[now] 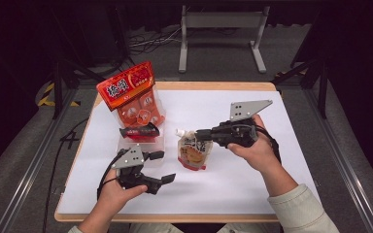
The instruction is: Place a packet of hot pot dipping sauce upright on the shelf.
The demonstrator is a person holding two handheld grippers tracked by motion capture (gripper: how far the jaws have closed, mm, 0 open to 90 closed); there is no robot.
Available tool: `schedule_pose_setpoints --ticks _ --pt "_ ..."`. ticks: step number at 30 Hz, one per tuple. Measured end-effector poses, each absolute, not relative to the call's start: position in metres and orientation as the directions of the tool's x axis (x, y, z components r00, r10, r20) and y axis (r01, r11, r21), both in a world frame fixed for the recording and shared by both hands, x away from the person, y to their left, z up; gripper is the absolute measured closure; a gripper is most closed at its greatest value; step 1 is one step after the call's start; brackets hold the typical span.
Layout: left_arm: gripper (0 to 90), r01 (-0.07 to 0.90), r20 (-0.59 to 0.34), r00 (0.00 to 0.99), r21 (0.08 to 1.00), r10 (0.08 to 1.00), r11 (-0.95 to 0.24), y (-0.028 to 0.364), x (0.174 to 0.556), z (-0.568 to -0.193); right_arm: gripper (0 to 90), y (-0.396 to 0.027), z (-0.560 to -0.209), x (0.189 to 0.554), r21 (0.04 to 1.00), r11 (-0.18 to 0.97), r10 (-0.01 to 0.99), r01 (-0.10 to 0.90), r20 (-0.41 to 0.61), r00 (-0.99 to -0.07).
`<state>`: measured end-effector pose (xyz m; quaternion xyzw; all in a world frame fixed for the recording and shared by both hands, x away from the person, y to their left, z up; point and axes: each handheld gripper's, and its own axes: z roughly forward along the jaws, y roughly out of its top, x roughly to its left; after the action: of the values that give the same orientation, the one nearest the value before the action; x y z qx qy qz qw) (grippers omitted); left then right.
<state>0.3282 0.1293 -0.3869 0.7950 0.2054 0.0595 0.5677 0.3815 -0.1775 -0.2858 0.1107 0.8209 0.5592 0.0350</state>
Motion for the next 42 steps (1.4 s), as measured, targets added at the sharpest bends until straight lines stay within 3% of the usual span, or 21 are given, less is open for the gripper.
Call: schedule_pose_setpoints --ticks 14,18,21,24,33,39,42 --pt "27.5 0.214 -0.123 0.928 0.948 0.350 -0.235 0.114 0.337 -0.374 89.8 -0.150 -0.294 0.374 0.911 0.394 0.113 0.117 0.078 -0.991" --pt "35.0 0.208 -0.128 0.941 0.949 0.312 -0.238 0.110 0.337 -0.372 89.8 -0.143 -0.297 0.373 0.903 0.419 0.070 0.098 0.075 -0.995" --pt "45.3 0.202 -0.128 0.947 0.951 0.295 -0.236 0.109 0.336 -0.371 89.7 -0.139 -0.299 0.371 0.898 0.433 0.051 0.082 0.067 -0.996" --pt "61.6 0.193 -0.122 0.952 0.951 0.281 -0.242 0.110 0.335 -0.370 89.6 -0.137 -0.300 0.371 0.896 0.437 0.046 0.077 0.063 -0.997" --pt "83.8 0.195 -0.128 0.957 0.948 0.259 -0.251 0.115 0.335 -0.368 88.8 -0.137 -0.300 0.370 0.903 0.426 0.041 0.061 0.049 -0.998" --pt "87.5 0.194 -0.129 0.958 0.949 0.256 -0.247 0.117 0.334 -0.367 84.6 -0.137 -0.301 0.369 0.913 0.403 0.044 0.055 0.041 -0.998" --pt "88.0 0.185 -0.120 0.960 0.949 0.252 -0.256 0.118 0.334 -0.364 77.9 -0.139 -0.299 0.367 0.924 0.380 0.050 0.054 0.038 -0.998"
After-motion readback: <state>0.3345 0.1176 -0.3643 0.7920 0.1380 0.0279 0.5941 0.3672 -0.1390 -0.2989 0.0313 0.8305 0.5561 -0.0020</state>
